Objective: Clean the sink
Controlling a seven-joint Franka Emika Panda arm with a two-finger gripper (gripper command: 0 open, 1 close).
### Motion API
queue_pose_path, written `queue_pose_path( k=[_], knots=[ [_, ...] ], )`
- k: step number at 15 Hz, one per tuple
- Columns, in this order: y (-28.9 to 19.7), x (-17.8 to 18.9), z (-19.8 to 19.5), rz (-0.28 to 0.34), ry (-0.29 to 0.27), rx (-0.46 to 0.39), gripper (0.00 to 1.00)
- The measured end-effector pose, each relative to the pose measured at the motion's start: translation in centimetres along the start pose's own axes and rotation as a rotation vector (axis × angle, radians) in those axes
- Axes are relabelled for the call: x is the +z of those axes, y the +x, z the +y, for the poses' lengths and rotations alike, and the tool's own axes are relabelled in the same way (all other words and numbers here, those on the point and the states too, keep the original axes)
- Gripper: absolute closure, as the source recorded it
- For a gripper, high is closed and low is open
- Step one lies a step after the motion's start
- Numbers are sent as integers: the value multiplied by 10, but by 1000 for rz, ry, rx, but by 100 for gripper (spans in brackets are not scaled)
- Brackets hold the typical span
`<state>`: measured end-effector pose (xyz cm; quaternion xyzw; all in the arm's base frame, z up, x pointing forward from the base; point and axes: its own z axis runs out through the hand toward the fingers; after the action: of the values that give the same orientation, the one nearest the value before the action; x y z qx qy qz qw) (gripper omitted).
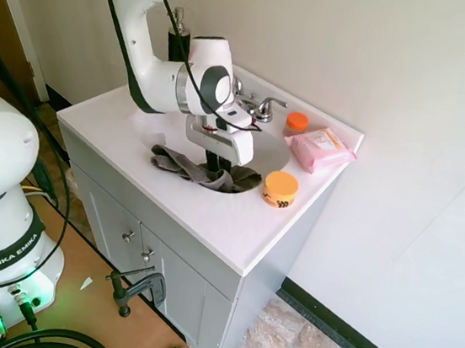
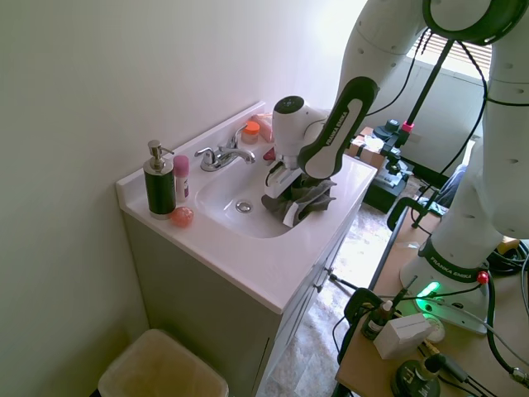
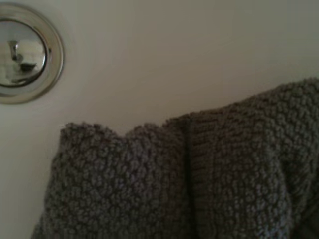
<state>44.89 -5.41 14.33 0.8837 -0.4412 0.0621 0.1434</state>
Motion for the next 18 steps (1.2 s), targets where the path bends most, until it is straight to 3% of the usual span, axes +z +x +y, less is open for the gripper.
queue_pose_path(
  k=[5,10,18],
  knots=[
    [4,5,6,104,56,-36,100],
    [7,6,11,164,127,-36,100],
    [-14,21,-26,265,177,-20,100]
  ],
)
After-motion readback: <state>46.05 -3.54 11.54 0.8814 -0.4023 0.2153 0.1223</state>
